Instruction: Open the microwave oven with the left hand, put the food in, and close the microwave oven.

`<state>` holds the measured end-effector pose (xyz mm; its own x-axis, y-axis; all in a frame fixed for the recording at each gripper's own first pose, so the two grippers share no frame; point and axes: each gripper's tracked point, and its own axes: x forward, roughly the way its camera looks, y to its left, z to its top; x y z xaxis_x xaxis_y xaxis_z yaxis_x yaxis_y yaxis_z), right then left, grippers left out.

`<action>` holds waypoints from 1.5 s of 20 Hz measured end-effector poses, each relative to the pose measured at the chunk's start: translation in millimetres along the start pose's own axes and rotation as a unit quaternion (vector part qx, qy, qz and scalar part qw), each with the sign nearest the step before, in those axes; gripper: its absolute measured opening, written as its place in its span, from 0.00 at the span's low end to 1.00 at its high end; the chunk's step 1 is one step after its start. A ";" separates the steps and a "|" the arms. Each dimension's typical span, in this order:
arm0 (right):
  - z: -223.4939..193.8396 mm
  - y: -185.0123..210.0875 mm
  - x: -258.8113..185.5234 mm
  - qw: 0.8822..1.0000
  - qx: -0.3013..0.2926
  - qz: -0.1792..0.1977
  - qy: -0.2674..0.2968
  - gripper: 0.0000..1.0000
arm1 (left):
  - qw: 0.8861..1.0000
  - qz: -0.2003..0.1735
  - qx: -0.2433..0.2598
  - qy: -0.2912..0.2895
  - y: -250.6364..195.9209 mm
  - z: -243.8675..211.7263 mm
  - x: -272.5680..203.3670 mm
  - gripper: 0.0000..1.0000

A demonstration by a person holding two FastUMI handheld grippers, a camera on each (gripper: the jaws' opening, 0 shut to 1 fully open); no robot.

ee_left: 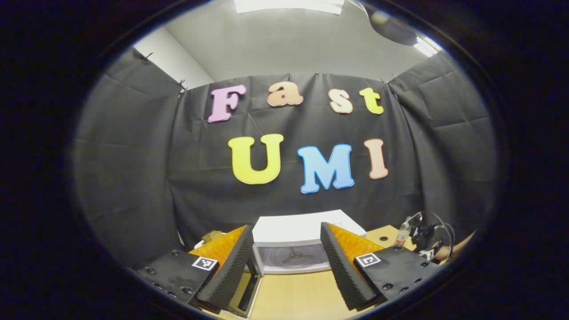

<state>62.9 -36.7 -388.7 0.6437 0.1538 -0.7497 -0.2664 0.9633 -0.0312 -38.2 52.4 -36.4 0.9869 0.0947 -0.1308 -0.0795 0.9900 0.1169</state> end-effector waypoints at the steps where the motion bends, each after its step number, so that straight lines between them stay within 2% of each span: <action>1: -4.1 -2.6 5.2 1.000 0.003 0.003 0.006 0.98 | 1.000 0.004 -0.009 -0.006 -5.1 5.7 2.6 0.99; 5: -23.6 -15.5 26.2 0.999 0.009 0.010 0.034 0.97 | 0.999 0.026 -0.032 -0.015 -11.0 19.2 7.6 0.99; 13: -47.2 -9.5 49.6 0.996 0.000 0.042 0.077 0.98 | 0.997 0.067 -0.021 0.011 -4.9 10.1 4.6 0.99; 14: -45.1 -9.7 47.9 0.996 0.001 0.044 0.075 0.90 | 0.997 0.070 -0.021 0.011 -4.8 10.9 3.5 0.99; 15: -42.0 -9.5 45.1 0.996 0.002 0.048 0.070 0.73 | 0.997 0.071 -0.021 0.012 -4.5 9.4 3.8 0.99; 17: -33.2 -7.1 35.5 0.997 -0.012 0.051 0.055 0.66 | 0.997 0.068 -0.022 0.012 -4.0 7.8 4.1 0.99; 20: -25.3 -2.5 18.0 0.997 -0.051 0.046 0.037 0.67 | 0.998 0.057 -0.029 0.012 0.2 6.2 10.2 0.99; 23: -14.3 11.5 -2.1 0.997 -0.065 0.041 0.022 0.67 | 0.999 0.042 -0.033 0.001 5.2 10.5 10.8 0.99; 30: 27.3 66.0 -43.4 0.992 -0.114 0.013 -0.043 0.67 | 0.998 0.012 -0.054 -0.012 42.3 7.5 7.6 0.99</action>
<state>37.0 26.2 -340.1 0.6901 0.2056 -0.6939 -0.4333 0.8853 -0.1686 -32.9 94.2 -25.1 0.9876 0.1168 -0.1052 -0.1160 0.9932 0.0136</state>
